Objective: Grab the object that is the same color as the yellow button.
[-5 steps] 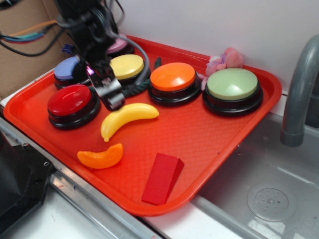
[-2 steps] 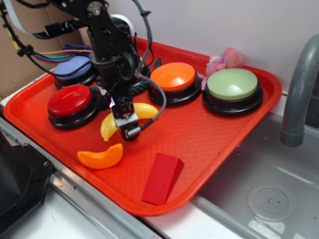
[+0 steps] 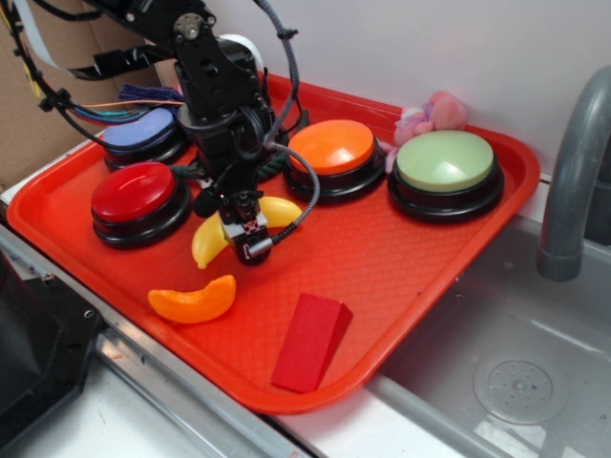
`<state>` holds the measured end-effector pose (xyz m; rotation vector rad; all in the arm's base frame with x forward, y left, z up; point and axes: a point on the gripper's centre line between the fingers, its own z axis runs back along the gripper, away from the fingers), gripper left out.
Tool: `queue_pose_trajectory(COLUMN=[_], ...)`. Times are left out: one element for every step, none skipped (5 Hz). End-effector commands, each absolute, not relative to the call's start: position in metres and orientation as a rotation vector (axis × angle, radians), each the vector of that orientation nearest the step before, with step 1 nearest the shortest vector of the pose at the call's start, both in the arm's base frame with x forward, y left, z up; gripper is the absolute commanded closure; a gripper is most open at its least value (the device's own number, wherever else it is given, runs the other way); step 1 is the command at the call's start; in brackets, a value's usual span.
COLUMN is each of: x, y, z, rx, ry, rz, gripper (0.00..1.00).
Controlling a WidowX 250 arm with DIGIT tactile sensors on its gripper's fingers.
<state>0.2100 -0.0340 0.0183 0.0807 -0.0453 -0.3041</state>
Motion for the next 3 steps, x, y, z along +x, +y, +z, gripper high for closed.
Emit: queue_pose_trajectory(x=[0.217,0.216,0.213], y=[-0.028,-0.023,-0.016], z=[0.066,0.105,0.148], rx=[0.062,0.05,0.049], ry=[-0.062,-0.079,-0.124], rz=[-0.147,-0.035,0.066], gripper=[1.0,1.0,1.0])
